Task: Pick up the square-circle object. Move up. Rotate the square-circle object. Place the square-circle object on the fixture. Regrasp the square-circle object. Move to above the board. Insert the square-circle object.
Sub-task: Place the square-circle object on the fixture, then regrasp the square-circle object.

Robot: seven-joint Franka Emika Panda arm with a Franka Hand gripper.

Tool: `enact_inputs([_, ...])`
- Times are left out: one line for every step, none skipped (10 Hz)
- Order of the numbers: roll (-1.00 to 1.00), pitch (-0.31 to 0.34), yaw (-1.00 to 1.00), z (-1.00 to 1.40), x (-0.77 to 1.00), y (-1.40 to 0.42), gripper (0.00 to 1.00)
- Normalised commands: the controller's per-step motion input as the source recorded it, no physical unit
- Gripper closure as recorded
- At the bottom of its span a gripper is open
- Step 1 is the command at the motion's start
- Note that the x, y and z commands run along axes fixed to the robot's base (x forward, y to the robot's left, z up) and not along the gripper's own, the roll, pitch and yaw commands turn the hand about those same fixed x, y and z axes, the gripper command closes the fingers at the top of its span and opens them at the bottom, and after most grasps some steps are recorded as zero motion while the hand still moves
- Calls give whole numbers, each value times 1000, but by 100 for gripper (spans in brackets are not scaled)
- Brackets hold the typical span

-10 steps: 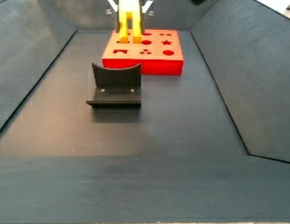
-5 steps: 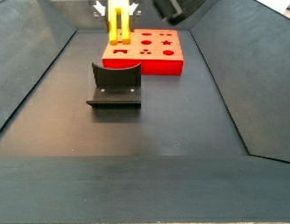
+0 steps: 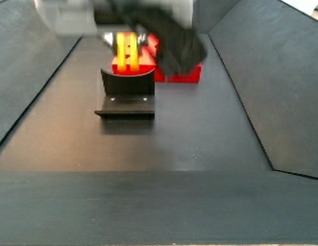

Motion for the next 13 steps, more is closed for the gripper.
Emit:
enact_inputs([-1000,13,-116,-1000,132,81,100])
enact_inputs([-956,22,-114,-1000,140,87,100])
enact_inputs([-797,21,-102,-1000,147,93,100])
enact_inputs([-634,22,-93,-1000,154,98,100])
enact_inputs([-412,31,-85,-1000,165,108,100])
enact_inputs([-267,41,-80,-1000,174,106,100])
enact_inputs([-196,36,-77,-1000,179,102,100])
enact_inputs([-168,26,-82,-814,149,96,100])
enact_inputs([-154,21,-83,-643,125,83,100])
enact_inputs([-119,13,-75,-526,92,100,100])
enact_inputs([-113,6,-70,-516,81,108,100])
enact_inputs([0,0,0,0,0,0,0])
enact_inputs([-20,-26,38,1000,0,0,0])
